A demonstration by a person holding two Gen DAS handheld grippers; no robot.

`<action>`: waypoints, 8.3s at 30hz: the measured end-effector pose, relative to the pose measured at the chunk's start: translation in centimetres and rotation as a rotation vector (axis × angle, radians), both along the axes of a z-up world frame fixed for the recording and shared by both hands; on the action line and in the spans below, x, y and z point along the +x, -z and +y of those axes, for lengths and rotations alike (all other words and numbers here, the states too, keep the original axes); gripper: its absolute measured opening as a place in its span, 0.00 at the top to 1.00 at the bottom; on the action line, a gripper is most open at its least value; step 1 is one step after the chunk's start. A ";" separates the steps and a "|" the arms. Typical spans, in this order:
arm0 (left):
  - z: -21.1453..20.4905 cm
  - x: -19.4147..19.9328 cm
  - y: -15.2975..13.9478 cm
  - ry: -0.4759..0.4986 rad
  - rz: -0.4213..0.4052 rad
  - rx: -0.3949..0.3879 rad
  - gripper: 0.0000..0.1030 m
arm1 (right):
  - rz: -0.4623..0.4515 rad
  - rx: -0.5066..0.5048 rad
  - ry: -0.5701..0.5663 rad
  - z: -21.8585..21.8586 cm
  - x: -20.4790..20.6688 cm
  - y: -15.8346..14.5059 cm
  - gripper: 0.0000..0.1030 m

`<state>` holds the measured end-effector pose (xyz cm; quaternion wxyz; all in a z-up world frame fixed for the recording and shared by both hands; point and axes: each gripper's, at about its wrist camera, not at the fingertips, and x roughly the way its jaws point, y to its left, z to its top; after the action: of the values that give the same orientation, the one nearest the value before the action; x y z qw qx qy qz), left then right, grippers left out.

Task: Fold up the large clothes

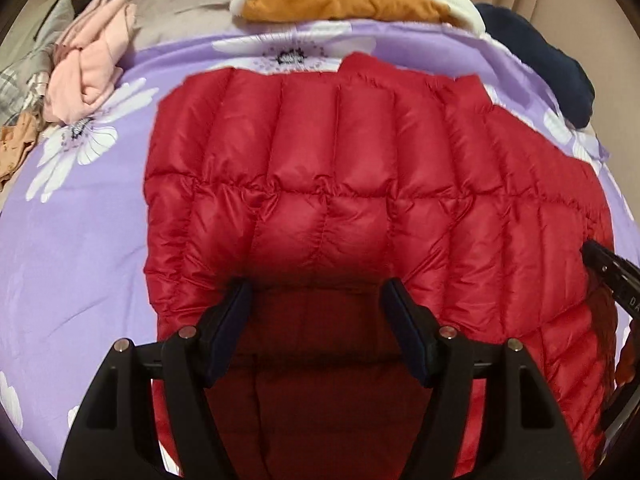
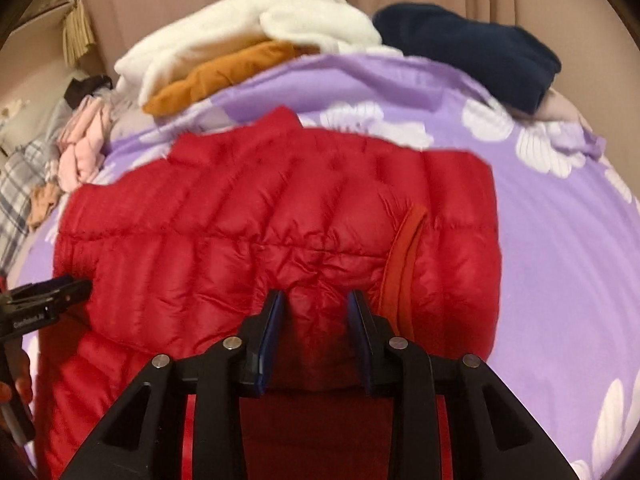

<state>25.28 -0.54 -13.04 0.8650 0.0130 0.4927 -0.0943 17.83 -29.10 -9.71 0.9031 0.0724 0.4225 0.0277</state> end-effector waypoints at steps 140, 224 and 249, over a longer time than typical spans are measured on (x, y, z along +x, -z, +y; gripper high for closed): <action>6.5 -26.9 -11.5 0.144 -0.201 -0.594 0.84 | -0.268 0.583 -0.251 -3.5 -24.9 -7.7 0.83; 0.7 -1.1 -0.5 -0.053 -0.050 -0.242 0.80 | -0.018 0.533 0.036 -7.1 -1.8 1.0 0.83; 3.4 -3.8 -6.1 -0.098 -0.074 -0.300 0.62 | -0.077 0.685 0.117 -10.2 -3.6 -4.3 0.36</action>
<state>21.47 2.85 -6.89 0.8783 -0.1369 0.4410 -0.1240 14.23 -39.30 -5.44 0.8417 0.3941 0.3496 0.1187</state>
